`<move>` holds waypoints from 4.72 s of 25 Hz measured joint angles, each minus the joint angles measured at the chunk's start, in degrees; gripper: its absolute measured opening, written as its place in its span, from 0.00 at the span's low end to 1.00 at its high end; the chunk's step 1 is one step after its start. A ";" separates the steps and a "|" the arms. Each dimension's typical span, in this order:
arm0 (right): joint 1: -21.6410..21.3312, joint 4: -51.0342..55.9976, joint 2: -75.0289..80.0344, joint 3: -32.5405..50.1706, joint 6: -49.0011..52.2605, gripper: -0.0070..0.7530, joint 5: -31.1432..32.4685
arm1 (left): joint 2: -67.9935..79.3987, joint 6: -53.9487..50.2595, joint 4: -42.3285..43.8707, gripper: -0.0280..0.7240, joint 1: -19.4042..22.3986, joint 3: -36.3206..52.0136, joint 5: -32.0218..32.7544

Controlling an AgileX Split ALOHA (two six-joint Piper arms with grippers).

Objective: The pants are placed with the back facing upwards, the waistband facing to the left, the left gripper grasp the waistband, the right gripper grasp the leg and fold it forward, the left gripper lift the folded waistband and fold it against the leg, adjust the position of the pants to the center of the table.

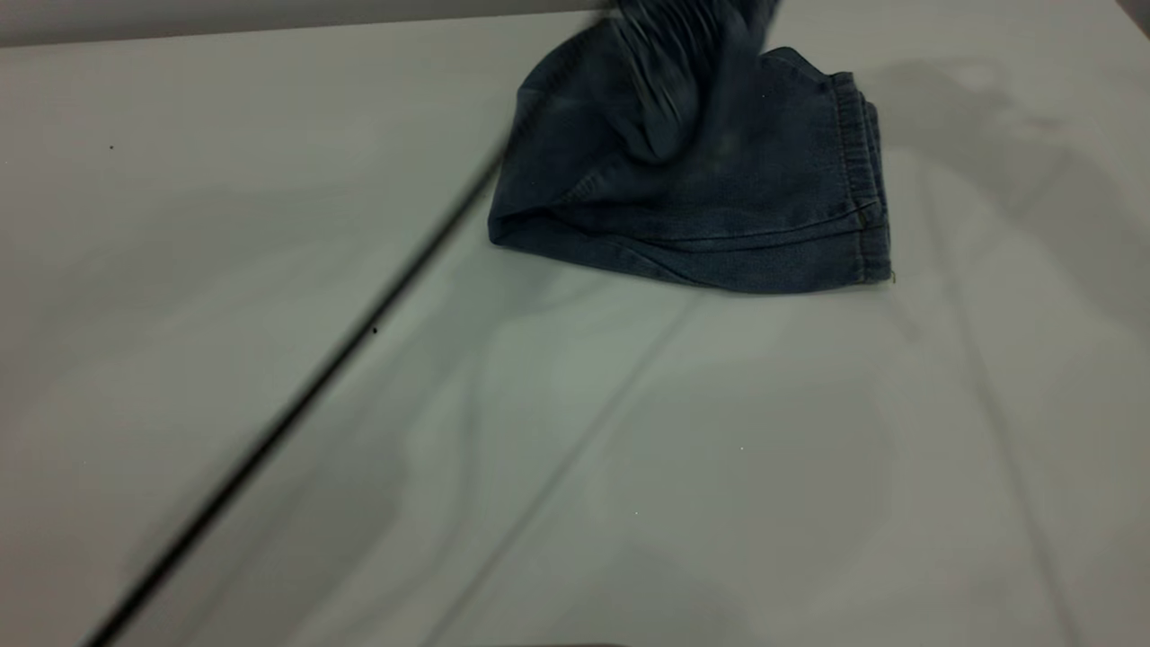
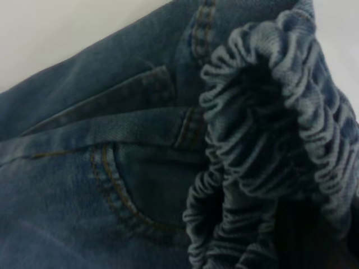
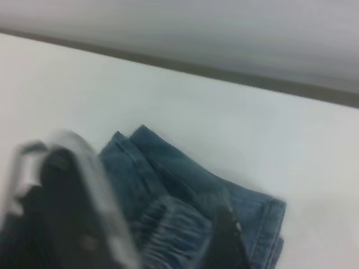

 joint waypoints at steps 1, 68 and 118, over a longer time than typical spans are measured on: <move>0.00 -0.14 -0.42 0.00 -0.06 0.61 0.02 | 0.54 0.54 0.06 0.15 -0.69 0.00 -0.53; 0.00 3.10 -4.48 0.00 -2.82 0.61 5.95 | 13.78 -11.26 23.59 0.76 -4.82 -13.49 11.25; 0.00 7.09 -96.52 53.34 0.36 0.61 17.38 | -104.71 -4.80 19.83 0.75 -4.89 74.48 11.25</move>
